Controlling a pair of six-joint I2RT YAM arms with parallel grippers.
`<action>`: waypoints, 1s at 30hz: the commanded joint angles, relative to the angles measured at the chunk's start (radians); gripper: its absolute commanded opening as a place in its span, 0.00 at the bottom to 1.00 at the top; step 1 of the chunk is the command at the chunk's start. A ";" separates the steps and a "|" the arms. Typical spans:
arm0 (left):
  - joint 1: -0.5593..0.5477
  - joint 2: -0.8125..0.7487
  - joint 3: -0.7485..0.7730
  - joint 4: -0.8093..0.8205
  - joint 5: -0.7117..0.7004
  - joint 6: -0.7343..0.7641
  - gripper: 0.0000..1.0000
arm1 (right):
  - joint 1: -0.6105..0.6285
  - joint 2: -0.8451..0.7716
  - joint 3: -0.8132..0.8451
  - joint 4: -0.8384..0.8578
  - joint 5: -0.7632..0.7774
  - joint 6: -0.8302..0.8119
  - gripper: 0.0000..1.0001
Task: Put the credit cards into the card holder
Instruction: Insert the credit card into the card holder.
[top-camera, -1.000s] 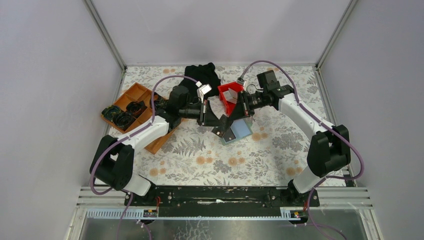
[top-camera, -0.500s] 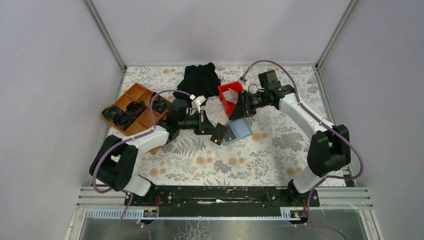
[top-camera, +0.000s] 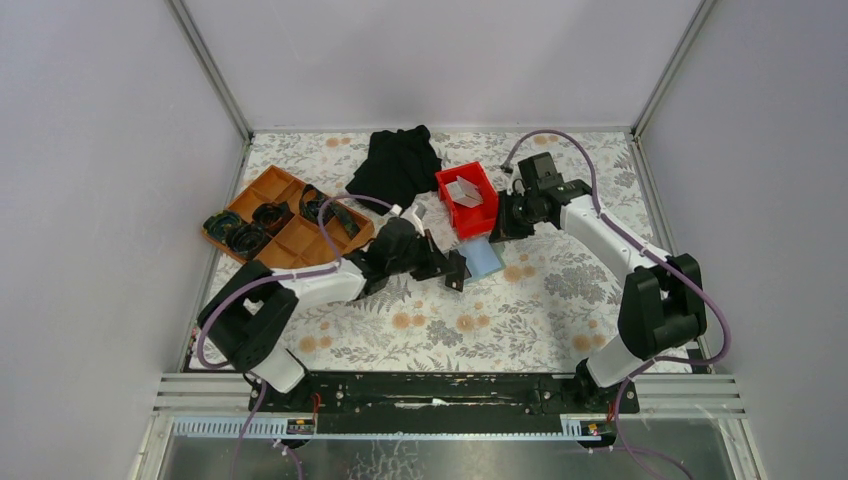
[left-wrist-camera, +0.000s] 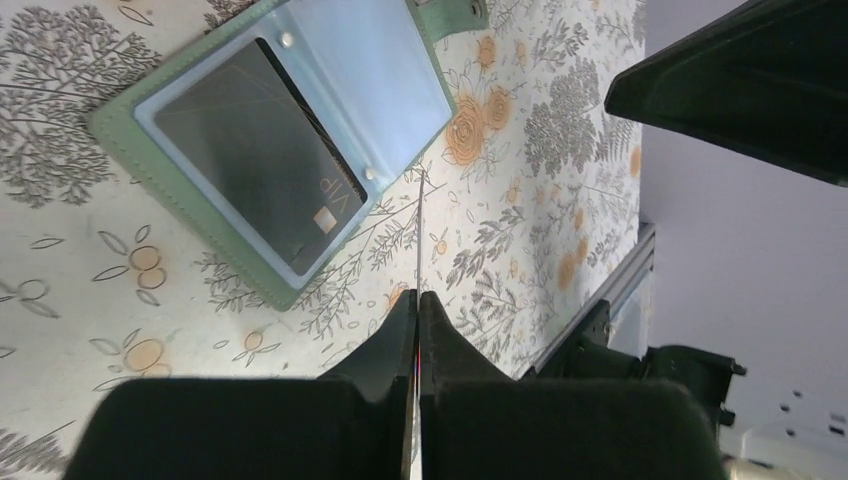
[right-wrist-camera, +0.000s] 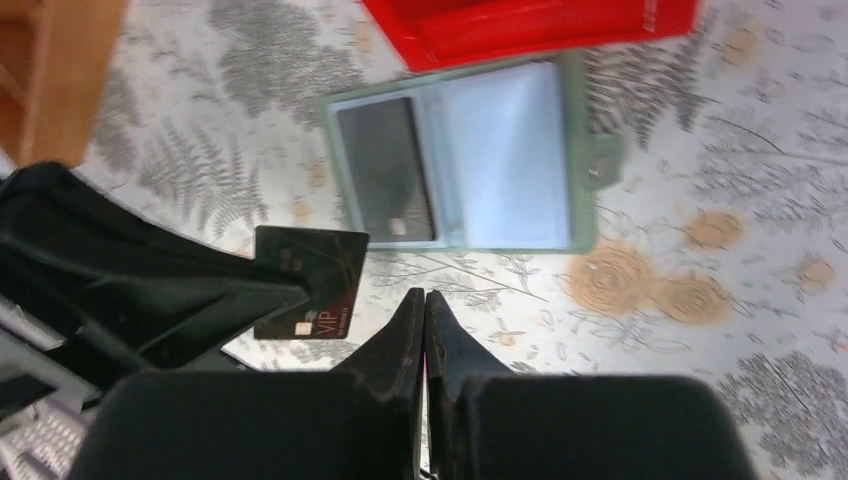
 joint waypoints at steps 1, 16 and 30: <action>-0.055 0.050 0.062 0.030 -0.216 -0.100 0.00 | 0.003 0.003 -0.023 -0.015 0.208 0.035 0.00; -0.074 0.198 0.091 0.131 -0.421 -0.301 0.00 | 0.020 0.202 0.052 0.032 0.305 0.070 0.00; -0.096 0.266 0.098 0.236 -0.469 -0.411 0.00 | 0.026 0.314 0.096 0.065 0.335 0.085 0.00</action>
